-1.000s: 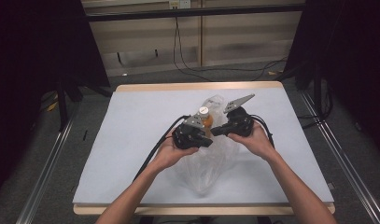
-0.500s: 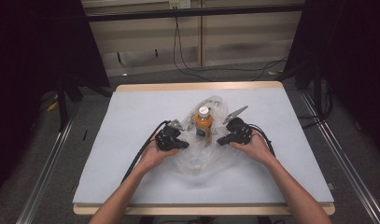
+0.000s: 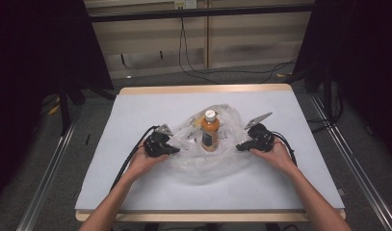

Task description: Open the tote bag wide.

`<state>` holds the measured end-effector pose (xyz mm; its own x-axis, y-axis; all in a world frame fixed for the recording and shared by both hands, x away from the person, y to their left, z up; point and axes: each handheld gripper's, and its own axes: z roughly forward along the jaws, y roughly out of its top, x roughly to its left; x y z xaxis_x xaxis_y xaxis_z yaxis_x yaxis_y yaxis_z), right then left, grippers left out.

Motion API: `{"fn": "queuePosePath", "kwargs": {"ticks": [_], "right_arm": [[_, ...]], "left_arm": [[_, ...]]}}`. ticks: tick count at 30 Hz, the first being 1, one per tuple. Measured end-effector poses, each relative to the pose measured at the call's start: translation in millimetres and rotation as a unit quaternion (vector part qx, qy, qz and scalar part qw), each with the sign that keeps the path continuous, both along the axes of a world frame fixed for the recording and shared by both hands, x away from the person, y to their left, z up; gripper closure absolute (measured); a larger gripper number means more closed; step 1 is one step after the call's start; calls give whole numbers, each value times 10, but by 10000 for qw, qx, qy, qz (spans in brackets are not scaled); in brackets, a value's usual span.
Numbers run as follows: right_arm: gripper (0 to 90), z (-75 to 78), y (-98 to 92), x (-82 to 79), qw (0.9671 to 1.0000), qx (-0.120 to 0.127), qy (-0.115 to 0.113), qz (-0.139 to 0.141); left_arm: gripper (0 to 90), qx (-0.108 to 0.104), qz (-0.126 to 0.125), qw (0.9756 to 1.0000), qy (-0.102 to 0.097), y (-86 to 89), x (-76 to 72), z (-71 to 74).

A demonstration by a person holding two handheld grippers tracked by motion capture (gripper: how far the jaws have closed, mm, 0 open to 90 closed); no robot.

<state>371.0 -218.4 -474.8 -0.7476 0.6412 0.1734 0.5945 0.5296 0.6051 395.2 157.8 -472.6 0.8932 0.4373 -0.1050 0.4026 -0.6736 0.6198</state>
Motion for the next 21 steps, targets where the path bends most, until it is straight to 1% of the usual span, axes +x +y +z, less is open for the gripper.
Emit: {"fn": "queuePosePath", "kwargs": {"ticks": [1, 3, 4, 5, 6, 7, 8, 9, 11, 12, 13, 15, 16, 17, 18, 21], "right_arm": [[900, -2, -15, 1, 10000, 6, -17, -7], [900, -5, -50, 0, 9999, 47, 11, -106], [900, -12, -68, 4, 9999, 79, -12, -107], [900, -11, -81, 2, 9999, 68, 3, -159], [900, -8, -93, 0, 9998, 36, -35, -168], [900, 0, -107, -5, 9998, -44, -65, -201], [900, 3, -126, -12, 9997, -68, -91, -232], [900, 2, -157, -19, 9996, -60, -78, -273], [900, -18, -211, -24, 9993, 115, -27, -349], [900, -23, -217, -27, 9991, 160, -4, -394], [900, -22, -215, -27, 9990, 166, 7, -405], [900, -31, -190, -25, 9990, 218, -21, -384], [900, -38, -168, -27, 9989, 303, 0, -358], [900, -37, -145, -30, 9990, 280, -29, -351], [900, -38, -124, -33, 9989, 323, -16, -326], [900, -16, -92, -49, 9982, 500, -103, -301]], "left_arm": [[900, -91, 49, 9999, 17, 17, -4, -9], [900, -75, 37, 10000, 5, 45, -4, -9], [900, -61, 42, 10000, -15, 50, -10, -7], [900, -33, 38, 10000, -30, 59, -18, -3], [900, -29, 38, 10000, -39, 76, -21, -3], [900, -63, 94, 9999, -12, 90, -31, -5], [900, -46, 36, 10000, -27, 111, -33, -2], [900, -40, 52, 10000, -39, 124, -41, -2], [900, -173, 103, 9998, 36, 150, -32, -18], [900, -218, 126, 9997, 61, 159, -24, -25], [900, -288, 137, 9995, 33, 155, -24, -37], [900, -279, 123, 9995, 4, 140, -30, -36], [900, -292, 92, 9995, -8, 133, -33, -37], [900, -305, 72, 9995, 9, 125, -40, -33], [900, -350, 82, 9994, 10, 118, -46, -35], [900, -530, 142, 9985, 23, 115, -65, -26]]}}
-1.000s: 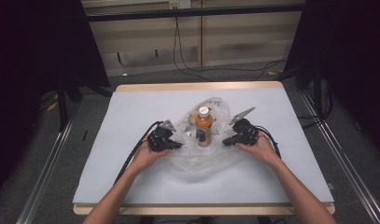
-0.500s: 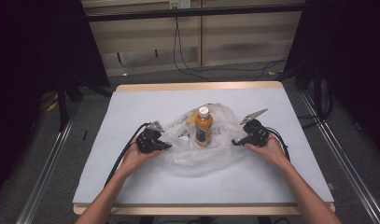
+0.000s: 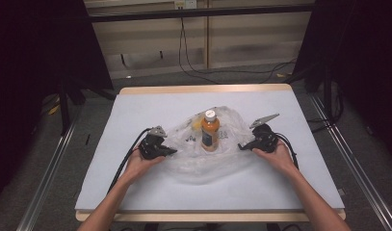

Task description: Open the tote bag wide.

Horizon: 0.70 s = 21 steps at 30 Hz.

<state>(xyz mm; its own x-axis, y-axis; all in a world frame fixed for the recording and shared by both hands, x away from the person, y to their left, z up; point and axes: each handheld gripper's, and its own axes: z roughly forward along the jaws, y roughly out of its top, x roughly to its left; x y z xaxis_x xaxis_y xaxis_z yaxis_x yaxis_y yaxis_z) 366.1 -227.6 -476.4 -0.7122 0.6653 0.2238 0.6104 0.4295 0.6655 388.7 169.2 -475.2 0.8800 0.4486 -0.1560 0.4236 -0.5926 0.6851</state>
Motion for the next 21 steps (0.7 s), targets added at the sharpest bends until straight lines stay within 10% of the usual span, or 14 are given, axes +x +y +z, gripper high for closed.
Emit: {"fn": "queuePosePath", "kwargs": {"ticks": [15, 21], "right_arm": [[900, 297, -46, -295, 9928, 922, -751, -141], [770, 372, -69, -408, 9869, 1282, -957, -217]], "left_arm": [[877, -695, -1, 9971, -309, 44, -168, 162], [805, -917, -25, 9947, -461, 82, -293, 239]]}}
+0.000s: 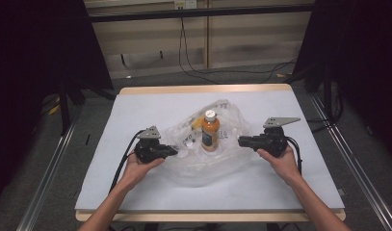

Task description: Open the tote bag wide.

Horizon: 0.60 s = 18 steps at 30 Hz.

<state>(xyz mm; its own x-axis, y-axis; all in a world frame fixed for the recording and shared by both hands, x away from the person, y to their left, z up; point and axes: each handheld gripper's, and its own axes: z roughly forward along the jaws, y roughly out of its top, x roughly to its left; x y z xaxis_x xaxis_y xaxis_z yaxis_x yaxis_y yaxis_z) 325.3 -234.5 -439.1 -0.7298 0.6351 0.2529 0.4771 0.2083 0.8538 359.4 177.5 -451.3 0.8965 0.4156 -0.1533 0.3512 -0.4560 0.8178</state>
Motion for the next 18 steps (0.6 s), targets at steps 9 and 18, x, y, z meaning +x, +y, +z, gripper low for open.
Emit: {"fn": "queuePosePath", "kwargs": {"ticks": [9, 18], "right_arm": [[491, 153, 27, -240, 9988, 145, -451, -112], [127, 194, -70, -354, 9945, 219, -822, -615]], "left_arm": [[573, -360, 195, 9982, -434, 68, -177, 179], [274, -387, 553, 9956, -643, 163, -282, 258]]}}
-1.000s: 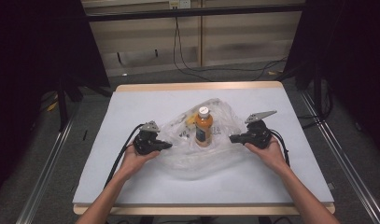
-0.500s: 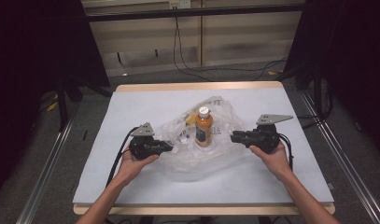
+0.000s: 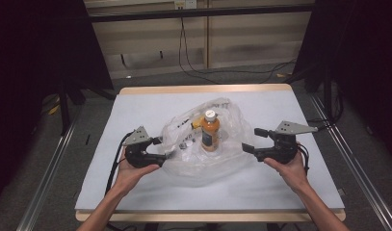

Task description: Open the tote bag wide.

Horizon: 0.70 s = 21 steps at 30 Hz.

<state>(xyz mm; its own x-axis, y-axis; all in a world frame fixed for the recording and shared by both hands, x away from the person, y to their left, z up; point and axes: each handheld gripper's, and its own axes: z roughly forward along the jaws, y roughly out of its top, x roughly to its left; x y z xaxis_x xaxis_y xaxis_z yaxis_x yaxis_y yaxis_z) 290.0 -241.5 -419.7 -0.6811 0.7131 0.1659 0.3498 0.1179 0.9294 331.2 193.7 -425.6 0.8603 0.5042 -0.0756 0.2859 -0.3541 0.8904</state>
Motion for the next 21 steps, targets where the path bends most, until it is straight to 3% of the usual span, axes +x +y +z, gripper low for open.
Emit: {"fn": "queuePosePath", "kwargs": {"ticks": [5, 9, 10, 12, 14, 17, 21], "right_arm": [[46, -5, -55, -52, 9997, -13, -66, -250], [48, -27, -89, -100, 9995, 10, -54, -304], [49, -29, -97, -110, 9996, -1, -61, -290], [54, -29, -110, -131, 9994, 26, -82, -325], [58, -28, -123, -150, 9994, 28, -77, -339], [58, -23, -147, -196, 9992, 36, -140, -386], [34, -13, -209, -300, 9983, 4, -251, -519]], "left_arm": [[197, 4, -104, 9999, -27, 74, -58, 24], [169, 32, -12, 9999, 158, 110, -85, 40], [168, 88, 21, 9999, 97, 129, -98, 50], [181, -14, -23, 9999, 167, 173, -120, 64], [257, -82, 113, 9999, 59, 215, -152, 74], [202, -6, 240, 9997, -28, 270, -168, 81], [140, -253, 429, 9986, -156, 349, -240, 93]]}}
